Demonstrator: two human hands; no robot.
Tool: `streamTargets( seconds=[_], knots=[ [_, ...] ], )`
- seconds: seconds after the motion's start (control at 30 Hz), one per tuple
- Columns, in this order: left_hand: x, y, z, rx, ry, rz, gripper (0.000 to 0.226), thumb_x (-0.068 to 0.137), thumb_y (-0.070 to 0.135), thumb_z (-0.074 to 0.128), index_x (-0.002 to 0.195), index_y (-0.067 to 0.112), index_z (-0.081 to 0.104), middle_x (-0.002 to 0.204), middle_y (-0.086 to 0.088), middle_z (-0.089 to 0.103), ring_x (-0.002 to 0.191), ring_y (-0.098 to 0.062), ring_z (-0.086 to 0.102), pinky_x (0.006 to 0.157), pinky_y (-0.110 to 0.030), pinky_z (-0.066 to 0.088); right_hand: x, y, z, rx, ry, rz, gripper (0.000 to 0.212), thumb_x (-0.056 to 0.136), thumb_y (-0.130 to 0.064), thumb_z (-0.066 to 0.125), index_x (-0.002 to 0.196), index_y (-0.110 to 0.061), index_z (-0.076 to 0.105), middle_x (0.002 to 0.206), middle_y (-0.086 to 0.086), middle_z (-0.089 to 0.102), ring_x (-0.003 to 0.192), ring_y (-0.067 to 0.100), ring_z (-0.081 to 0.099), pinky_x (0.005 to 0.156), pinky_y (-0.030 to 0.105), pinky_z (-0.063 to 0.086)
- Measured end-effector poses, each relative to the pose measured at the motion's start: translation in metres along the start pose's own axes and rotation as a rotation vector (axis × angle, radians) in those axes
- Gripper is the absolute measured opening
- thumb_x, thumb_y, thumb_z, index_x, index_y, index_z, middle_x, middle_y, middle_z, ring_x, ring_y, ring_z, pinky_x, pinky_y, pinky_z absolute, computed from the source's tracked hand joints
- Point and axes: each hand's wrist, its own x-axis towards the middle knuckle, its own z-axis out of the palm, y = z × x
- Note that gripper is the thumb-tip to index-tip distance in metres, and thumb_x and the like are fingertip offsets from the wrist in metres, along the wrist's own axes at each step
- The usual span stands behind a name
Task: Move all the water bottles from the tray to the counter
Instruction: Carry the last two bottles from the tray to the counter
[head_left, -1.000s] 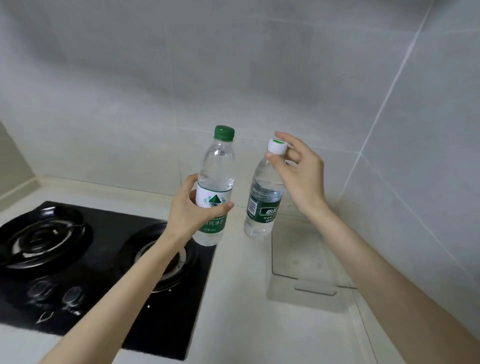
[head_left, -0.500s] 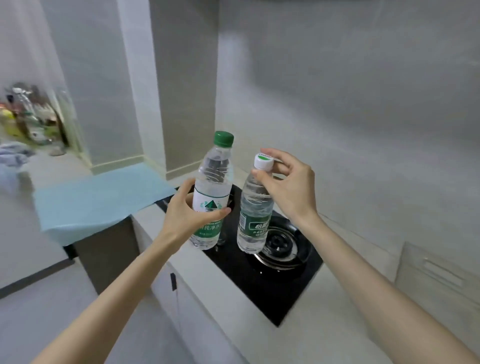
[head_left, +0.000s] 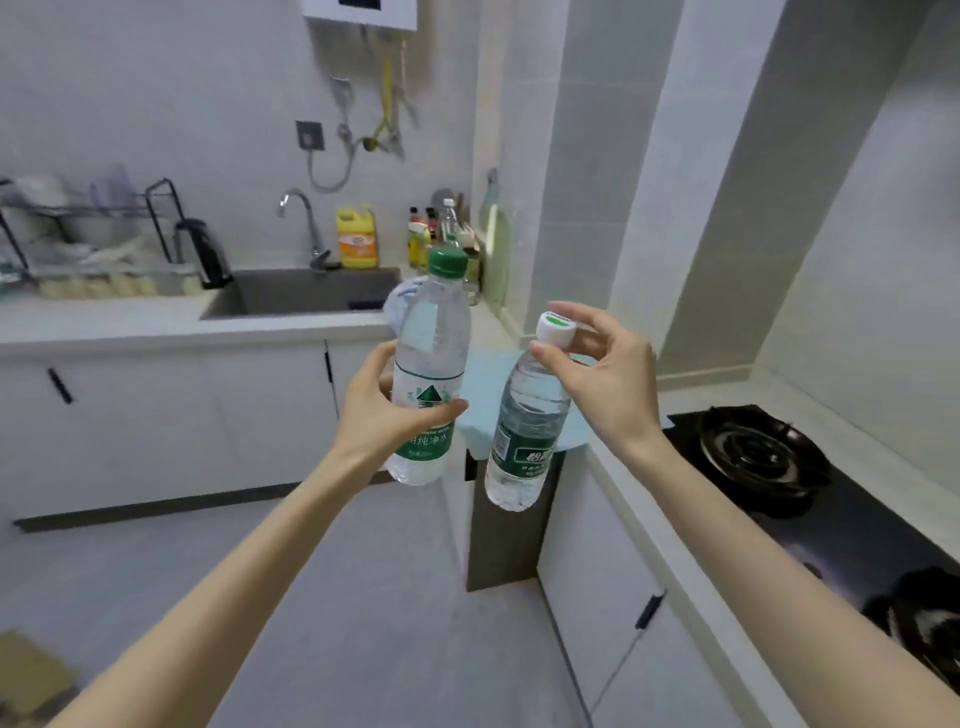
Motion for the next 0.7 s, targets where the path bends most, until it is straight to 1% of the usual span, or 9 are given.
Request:
streamTargets(
  seconds=[0.07, 0.1, 0.13, 0.27, 0.33, 0.43, 0.5, 0.57, 0.7],
  knots=[
    [0.011, -0.011, -0.048, 0.031, 0.066, -0.013, 0.071, 0.059, 0.014, 0.089, 0.118, 0.024, 0.051, 0.094, -0.002, 0.073, 0.082, -0.013, 0.071, 0.067, -0.021, 0.054, 0.013, -0.007, 0.052, 0.049, -0.052, -0.016, 0.040, 0.074, -0.017, 0.080, 0.113, -0.017, 0.068, 0.100, -0.002, 0.073, 0.087, 0.004, 0.070, 0.077, 0.017, 0.055],
    [0.016, -0.017, -0.076, 0.046, 0.106, -0.019, 0.072, 0.057, 0.017, 0.090, 0.117, 0.025, 0.051, 0.094, -0.002, 0.073, 0.083, -0.014, 0.071, 0.067, -0.021, 0.054, 0.020, -0.012, 0.083, 0.074, -0.090, -0.028, 0.041, 0.074, -0.016, 0.080, 0.113, -0.016, 0.068, 0.102, -0.002, 0.073, 0.088, 0.005, 0.070, 0.077, 0.017, 0.055],
    [0.021, -0.022, -0.098, 0.069, 0.140, -0.022, 0.071, 0.056, 0.019, 0.089, 0.116, 0.025, 0.051, 0.093, -0.003, 0.073, 0.082, -0.014, 0.071, 0.067, -0.019, 0.054, 0.026, -0.015, 0.109, 0.093, -0.121, -0.039, 0.042, 0.074, -0.017, 0.080, 0.114, -0.016, 0.067, 0.104, -0.002, 0.073, 0.089, 0.005, 0.070, 0.077, 0.017, 0.055],
    [0.034, -0.039, -0.172, 0.120, 0.288, -0.049, 0.068, 0.061, 0.012, 0.088, 0.116, 0.025, 0.050, 0.091, -0.001, 0.072, 0.079, -0.009, 0.070, 0.060, -0.011, 0.052, 0.049, -0.026, 0.206, 0.159, -0.239, -0.085, 0.043, 0.074, -0.019, 0.080, 0.115, -0.019, 0.067, 0.105, -0.005, 0.071, 0.090, 0.005, 0.069, 0.080, 0.024, 0.058],
    [0.042, -0.050, -0.209, 0.133, 0.371, -0.070, 0.068, 0.061, 0.013, 0.088, 0.116, 0.026, 0.049, 0.094, 0.000, 0.071, 0.082, -0.009, 0.069, 0.064, -0.015, 0.051, 0.060, -0.032, 0.256, 0.188, -0.308, -0.104, 0.042, 0.075, -0.020, 0.079, 0.115, -0.020, 0.066, 0.105, -0.007, 0.071, 0.091, 0.005, 0.068, 0.080, 0.022, 0.057],
    [0.059, -0.072, -0.264, 0.180, 0.493, -0.101, 0.071, 0.059, 0.018, 0.089, 0.117, 0.025, 0.050, 0.099, -0.001, 0.070, 0.090, -0.014, 0.068, 0.072, -0.024, 0.053, 0.079, -0.038, 0.332, 0.244, -0.419, -0.129, 0.042, 0.076, -0.022, 0.078, 0.117, -0.021, 0.065, 0.107, -0.007, 0.070, 0.092, 0.002, 0.067, 0.078, 0.017, 0.056],
    [0.069, -0.082, -0.290, 0.209, 0.539, -0.111, 0.073, 0.058, 0.019, 0.090, 0.118, 0.023, 0.050, 0.100, -0.001, 0.071, 0.091, -0.015, 0.068, 0.074, -0.025, 0.054, 0.089, -0.040, 0.368, 0.270, -0.468, -0.141, 0.042, 0.076, -0.023, 0.078, 0.116, -0.022, 0.066, 0.105, -0.010, 0.070, 0.089, 0.000, 0.066, 0.077, 0.016, 0.056],
    [0.084, -0.094, -0.319, 0.231, 0.593, -0.123, 0.073, 0.057, 0.019, 0.090, 0.118, 0.023, 0.050, 0.101, 0.000, 0.070, 0.092, -0.012, 0.068, 0.074, -0.022, 0.053, 0.104, -0.042, 0.411, 0.308, -0.521, -0.144, 0.041, 0.075, -0.023, 0.079, 0.115, -0.022, 0.067, 0.104, -0.010, 0.071, 0.088, 0.000, 0.068, 0.077, 0.018, 0.056],
    [0.129, -0.112, -0.379, 0.255, 0.697, -0.137, 0.071, 0.057, 0.018, 0.090, 0.115, 0.027, 0.050, 0.102, 0.008, 0.068, 0.092, -0.004, 0.065, 0.072, -0.016, 0.050, 0.145, -0.049, 0.501, 0.354, -0.621, -0.171, 0.038, 0.073, -0.021, 0.080, 0.110, -0.023, 0.068, 0.096, -0.009, 0.073, 0.083, 0.000, 0.069, 0.075, 0.017, 0.055]
  ],
)
